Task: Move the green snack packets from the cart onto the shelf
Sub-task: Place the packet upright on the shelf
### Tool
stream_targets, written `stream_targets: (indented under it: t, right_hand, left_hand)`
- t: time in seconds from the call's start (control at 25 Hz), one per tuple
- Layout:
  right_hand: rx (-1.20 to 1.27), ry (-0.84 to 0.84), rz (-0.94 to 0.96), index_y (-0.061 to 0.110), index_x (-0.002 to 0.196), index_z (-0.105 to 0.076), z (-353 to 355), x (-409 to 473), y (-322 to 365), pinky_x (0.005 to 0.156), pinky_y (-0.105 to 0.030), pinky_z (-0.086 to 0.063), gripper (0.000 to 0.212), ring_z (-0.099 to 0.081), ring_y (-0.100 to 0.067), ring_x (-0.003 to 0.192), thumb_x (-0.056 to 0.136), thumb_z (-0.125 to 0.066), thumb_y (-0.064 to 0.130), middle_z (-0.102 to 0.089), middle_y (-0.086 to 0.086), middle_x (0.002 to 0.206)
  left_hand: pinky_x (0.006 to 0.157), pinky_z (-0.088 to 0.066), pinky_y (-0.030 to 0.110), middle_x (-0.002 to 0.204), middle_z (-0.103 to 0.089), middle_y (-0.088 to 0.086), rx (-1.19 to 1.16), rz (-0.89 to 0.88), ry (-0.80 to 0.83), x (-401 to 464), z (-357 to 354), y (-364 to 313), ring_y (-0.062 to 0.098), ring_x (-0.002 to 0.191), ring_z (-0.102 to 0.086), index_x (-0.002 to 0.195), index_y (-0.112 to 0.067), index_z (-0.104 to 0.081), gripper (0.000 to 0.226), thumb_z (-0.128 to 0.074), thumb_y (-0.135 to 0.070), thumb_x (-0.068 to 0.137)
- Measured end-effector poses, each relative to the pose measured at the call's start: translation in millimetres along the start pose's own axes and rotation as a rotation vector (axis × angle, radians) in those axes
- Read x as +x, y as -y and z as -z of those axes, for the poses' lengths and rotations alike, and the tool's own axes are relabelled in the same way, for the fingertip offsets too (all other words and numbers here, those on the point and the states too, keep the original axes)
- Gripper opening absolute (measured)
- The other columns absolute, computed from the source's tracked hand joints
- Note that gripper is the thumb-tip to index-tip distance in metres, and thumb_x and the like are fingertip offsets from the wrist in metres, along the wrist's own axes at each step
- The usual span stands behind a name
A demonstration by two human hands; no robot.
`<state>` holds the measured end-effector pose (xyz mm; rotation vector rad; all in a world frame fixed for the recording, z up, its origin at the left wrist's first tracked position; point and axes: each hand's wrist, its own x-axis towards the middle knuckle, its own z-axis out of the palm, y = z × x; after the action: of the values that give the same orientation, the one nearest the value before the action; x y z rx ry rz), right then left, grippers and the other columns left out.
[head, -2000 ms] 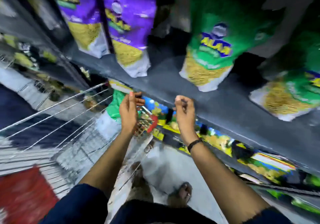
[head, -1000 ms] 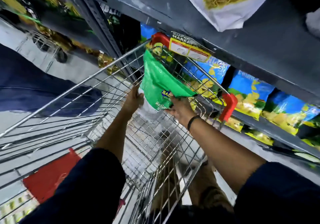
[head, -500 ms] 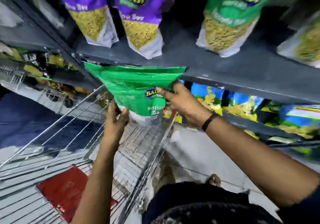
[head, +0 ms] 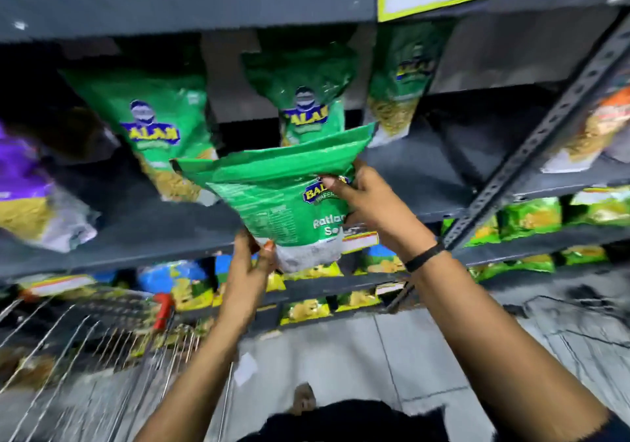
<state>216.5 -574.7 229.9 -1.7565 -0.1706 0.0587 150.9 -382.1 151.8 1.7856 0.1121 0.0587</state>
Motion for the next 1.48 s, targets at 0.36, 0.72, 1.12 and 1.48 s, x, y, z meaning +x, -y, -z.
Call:
stream_targets:
  t: [0.36,0.72,1.12,1.48]
  right_hand:
    - [0.088,-0.224,-0.006,0.023,0.091,-0.052,133,35,4,0.050,-0.012,-0.053,0.008,-0.063,0.007,0.062,0.089,-0.054,0.015,-0.062,0.008,0.090]
    - [0.050,-0.146,-0.156,0.018,0.125,-0.043,191,99,-30,0.060,-0.027,-0.050,0.035,-0.059,-0.012,0.085,0.092,-0.049,0.026,-0.057,-0.002,0.112]
    - [0.377,-0.367,-0.240,0.019,0.140,-0.025,121,52,-94,0.110,-0.028,-0.034,0.058,-0.042,-0.011,0.128,0.090,-0.041,0.044,-0.039,0.002,0.145]
    - [0.429,-0.403,-0.259,0.021,0.138,-0.032,144,46,-107,0.111,-0.030,-0.030,0.047,-0.038,-0.010,0.131,0.095,-0.032,0.041,-0.041,0.002,0.143]
  left_hand:
    - [0.105,-0.040,0.055,0.136,-0.048,0.017,0.053,-0.076,0.182,91,-126,-64,0.032,0.124,-0.047,0.131,-0.015,-0.031,0.058,-0.047,-0.037,0.080]
    - [0.105,-0.040,0.051,0.131,-0.050,0.024,0.112,0.024,0.092,152,-208,-65,0.036,0.121,-0.049,0.127,-0.004,-0.036,0.040,-0.045,-0.013,0.089]
    - [0.110,-0.036,0.052,0.129,-0.058,0.012,-0.298,0.198,-0.138,199,-226,-37,0.031,0.122,-0.050,0.109,-0.024,-0.058,0.056,-0.043,-0.063,0.071]
    - [0.108,-0.030,0.037,0.136,-0.044,-0.005,-0.230,0.055,-0.156,183,-240,-63,0.014,0.124,-0.040,0.133,-0.023,-0.037,0.045,-0.030,-0.045,0.094]
